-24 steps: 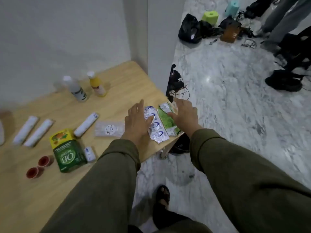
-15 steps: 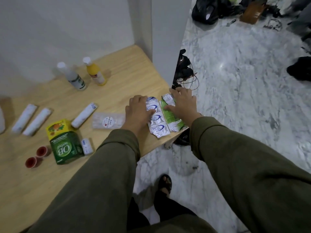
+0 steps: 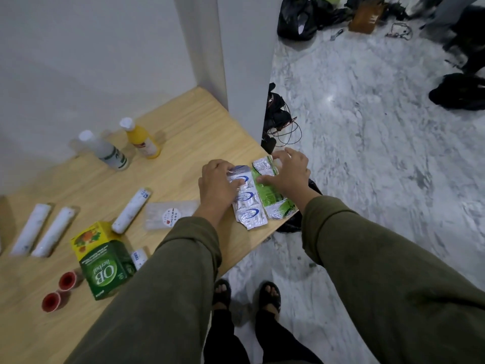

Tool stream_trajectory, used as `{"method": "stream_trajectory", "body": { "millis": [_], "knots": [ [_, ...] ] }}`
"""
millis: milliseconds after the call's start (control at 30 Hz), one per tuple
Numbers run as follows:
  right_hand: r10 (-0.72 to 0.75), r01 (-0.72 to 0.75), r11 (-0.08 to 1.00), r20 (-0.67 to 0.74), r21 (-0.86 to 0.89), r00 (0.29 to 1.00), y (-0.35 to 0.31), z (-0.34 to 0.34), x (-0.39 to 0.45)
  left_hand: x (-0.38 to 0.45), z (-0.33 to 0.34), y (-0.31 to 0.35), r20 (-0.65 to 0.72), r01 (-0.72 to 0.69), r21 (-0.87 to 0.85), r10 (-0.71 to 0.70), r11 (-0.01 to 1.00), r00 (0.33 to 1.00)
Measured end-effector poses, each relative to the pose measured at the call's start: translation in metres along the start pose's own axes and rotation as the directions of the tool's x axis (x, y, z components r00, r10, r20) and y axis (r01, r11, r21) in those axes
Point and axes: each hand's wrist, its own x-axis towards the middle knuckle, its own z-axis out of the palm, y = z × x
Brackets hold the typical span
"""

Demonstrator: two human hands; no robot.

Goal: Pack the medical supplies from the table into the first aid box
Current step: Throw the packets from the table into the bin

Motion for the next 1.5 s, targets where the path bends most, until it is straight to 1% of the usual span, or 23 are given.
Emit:
{"method": "stream_trajectory", "body": {
  "millis": [133,233,300,367,467,567,667,767,833,933,1000,1067,1133,1200,1233,1300,1400,1433,1500],
  "knots": [
    [0.077,-0.071,0.995,-0.075,0.069,0.994,-0.002,0.008,-0.008,0.005,-0.002,-0.001,0.027,-0.051,-0.061,0.053,0.997,0.998],
    [0.167,-0.139,0.976,-0.168,0.164,0.972,-0.002,0.009,-0.014,0.008,-0.006,0.004,0.068,-0.099,-0.115,0.108,0.988,0.992],
    [0.242,-0.185,0.952,-0.229,0.244,0.943,0.0,0.001,-0.02,0.012,-0.008,0.013,0.097,-0.149,-0.132,0.163,0.98,0.982],
    [0.314,-0.225,0.924,-0.274,0.311,0.909,0.002,-0.014,-0.028,0.017,-0.013,0.028,0.096,-0.192,-0.176,0.211,0.965,0.973],
    [0.388,-0.242,0.888,-0.353,0.391,0.852,0.01,-0.044,-0.035,0.027,-0.016,0.059,0.089,-0.276,-0.22,0.301,0.936,0.95],
    [0.424,-0.243,0.874,-0.415,0.42,0.805,0.02,-0.075,-0.039,0.038,-0.013,0.094,0.079,-0.351,-0.249,0.38,0.903,0.922],
    [0.468,-0.262,0.854,-0.44,0.45,0.767,0.037,-0.099,-0.039,0.05,0.004,0.129,0.108,-0.363,-0.269,0.402,0.892,0.909],
    [0.499,-0.296,0.837,-0.421,0.459,0.758,0.06,-0.107,-0.032,0.057,0.027,0.154,0.095,-0.353,-0.34,0.405,0.872,0.909],
    [0.513,-0.33,0.834,-0.402,0.441,0.759,0.077,-0.105,-0.021,0.061,0.044,0.163,0.113,-0.317,-0.352,0.377,0.881,0.919],
    [0.551,-0.37,0.806,-0.357,0.461,0.755,0.11,-0.089,0.001,0.071,0.077,0.164,0.163,-0.319,-0.267,0.369,0.909,0.915],
    [0.545,-0.383,0.808,-0.319,0.449,0.775,0.134,-0.071,0.019,0.083,0.103,0.158,0.18,-0.271,-0.271,0.325,0.924,0.928],
    [0.545,-0.397,0.804,-0.283,0.442,0.789,0.154,-0.054,0.033,0.095,0.129,0.152,0.236,-0.239,-0.219,0.289,0.946,0.928],
    [0.561,-0.426,0.793,-0.247,0.436,0.79,0.171,-0.038,0.045,0.109,0.154,0.143,0.278,-0.189,-0.153,0.225,0.97,0.934],
    [0.579,-0.455,0.781,-0.222,0.427,0.785,0.18,-0.027,0.053,0.12,0.173,0.138,0.3,-0.12,-0.151,0.161,0.981,0.94],
    [0.587,-0.47,0.775,-0.205,0.423,0.783,0.181,-0.024,0.056,0.123,0.179,0.138,0.322,-0.107,-0.154,0.152,0.982,0.934],
    [0.608,-0.496,0.756,-0.179,0.427,0.773,0.187,-0.019,0.063,0.127,0.189,0.141,0.344,-0.107,-0.149,0.153,0.983,0.926],
    [0.631,-0.538,0.738,-0.134,0.407,0.764,0.195,-0.013,0.073,0.132,0.203,0.139,0.41,-0.134,-0.083,0.157,0.987,0.898],
    [0.631,-0.551,0.736,-0.104,0.393,0.769,0.197,-0.011,0.076,0.134,0.208,0.137,0.434,-0.153,-0.059,0.163,0.987,0.886],
    [0.633,-0.572,0.722,-0.038,0.39,0.773,0.201,-0.008,0.08,0.135,0.216,0.131,0.496,-0.247,0.051,0.19,0.968,0.847]
  ]
}}
